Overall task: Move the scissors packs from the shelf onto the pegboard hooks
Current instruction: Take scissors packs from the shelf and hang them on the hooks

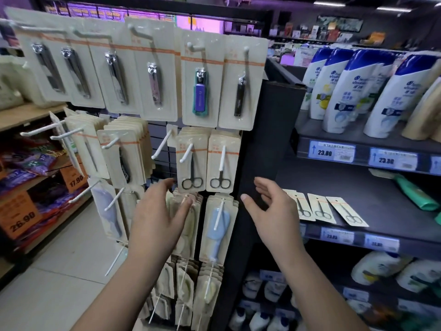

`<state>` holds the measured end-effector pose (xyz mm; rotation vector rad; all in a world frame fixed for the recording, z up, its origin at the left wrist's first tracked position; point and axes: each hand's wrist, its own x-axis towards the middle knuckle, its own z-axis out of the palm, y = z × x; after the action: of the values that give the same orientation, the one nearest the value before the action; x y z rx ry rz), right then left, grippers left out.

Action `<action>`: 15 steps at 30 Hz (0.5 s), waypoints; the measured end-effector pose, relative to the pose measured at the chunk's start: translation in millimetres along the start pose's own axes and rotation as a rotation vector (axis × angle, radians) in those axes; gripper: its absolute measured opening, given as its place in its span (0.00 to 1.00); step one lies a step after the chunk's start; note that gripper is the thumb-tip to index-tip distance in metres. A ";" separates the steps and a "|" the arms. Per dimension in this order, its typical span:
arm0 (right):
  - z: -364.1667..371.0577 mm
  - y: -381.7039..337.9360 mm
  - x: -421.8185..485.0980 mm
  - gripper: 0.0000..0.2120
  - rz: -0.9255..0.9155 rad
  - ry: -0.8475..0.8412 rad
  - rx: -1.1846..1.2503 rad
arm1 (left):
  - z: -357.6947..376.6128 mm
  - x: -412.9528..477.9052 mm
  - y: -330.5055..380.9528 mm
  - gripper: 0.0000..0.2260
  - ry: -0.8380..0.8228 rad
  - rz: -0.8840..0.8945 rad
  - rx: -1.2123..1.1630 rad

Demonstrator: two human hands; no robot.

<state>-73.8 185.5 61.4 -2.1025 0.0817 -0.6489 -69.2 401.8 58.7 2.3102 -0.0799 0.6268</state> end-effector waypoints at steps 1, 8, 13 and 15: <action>-4.4 3.5 0.0 0.26 -0.007 -0.010 -0.044 | 0.7 -5.0 2.0 0.22 0.012 0.037 0.025; -46.7 42.6 0.7 0.30 0.018 -0.021 -0.209 | 52.4 -38.3 40.7 0.21 -0.157 0.318 0.043; -95.9 90.1 2.4 0.29 0.078 -0.016 -0.261 | 112.1 -40.2 86.9 0.23 -0.261 0.372 0.042; -120.6 113.7 4.5 0.28 0.102 -0.015 -0.288 | 136.6 -39.7 105.8 0.23 -0.282 0.374 0.046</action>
<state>-106.9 26.4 28.2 -2.3609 0.2875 -0.5878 -72.2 228.0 24.0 2.4343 -0.6471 0.4811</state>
